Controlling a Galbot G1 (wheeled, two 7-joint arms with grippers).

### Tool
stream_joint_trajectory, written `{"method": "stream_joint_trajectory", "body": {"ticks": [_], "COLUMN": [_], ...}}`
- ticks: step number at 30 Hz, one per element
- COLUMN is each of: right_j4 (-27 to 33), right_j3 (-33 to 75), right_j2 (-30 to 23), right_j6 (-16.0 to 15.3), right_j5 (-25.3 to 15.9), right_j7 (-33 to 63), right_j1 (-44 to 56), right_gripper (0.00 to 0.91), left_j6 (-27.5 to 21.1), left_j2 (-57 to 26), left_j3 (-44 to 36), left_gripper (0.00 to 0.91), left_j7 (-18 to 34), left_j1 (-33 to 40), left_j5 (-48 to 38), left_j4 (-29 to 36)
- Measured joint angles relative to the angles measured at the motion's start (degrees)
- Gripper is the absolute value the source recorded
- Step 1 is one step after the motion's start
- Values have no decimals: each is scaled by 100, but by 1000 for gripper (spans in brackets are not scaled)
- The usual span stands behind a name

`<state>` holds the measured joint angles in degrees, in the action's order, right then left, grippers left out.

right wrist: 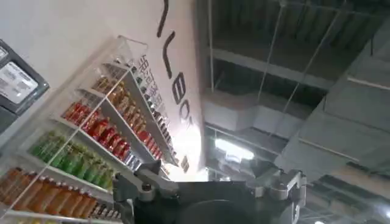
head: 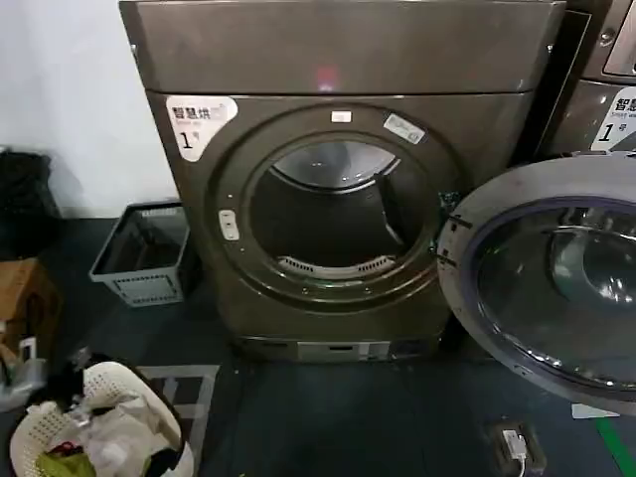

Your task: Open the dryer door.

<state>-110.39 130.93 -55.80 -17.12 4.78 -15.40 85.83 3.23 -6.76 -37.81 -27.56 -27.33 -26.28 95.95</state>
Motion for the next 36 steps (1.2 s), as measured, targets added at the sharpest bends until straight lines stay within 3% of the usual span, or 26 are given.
{"method": "stream_joint_trajectory", "body": {"ticks": [13, 36], "right_j4": [-19, 56], "right_j3": [-27, 65], "right_j2": [-52, -53], "right_j6": [6, 22], "right_j5": [-20, -12], "right_j7": [-17, -46], "right_j1": [-30, 29], "right_gripper": [907, 907], "left_j6": [277, 389], "left_j2": [-181, -624], "left_j3": [157, 22], "left_gripper": [907, 907], "left_j7": [410, 177], "left_j1": [-890, -1181], "left_j5": [106, 264], "left_j4": [-99, 114]}}
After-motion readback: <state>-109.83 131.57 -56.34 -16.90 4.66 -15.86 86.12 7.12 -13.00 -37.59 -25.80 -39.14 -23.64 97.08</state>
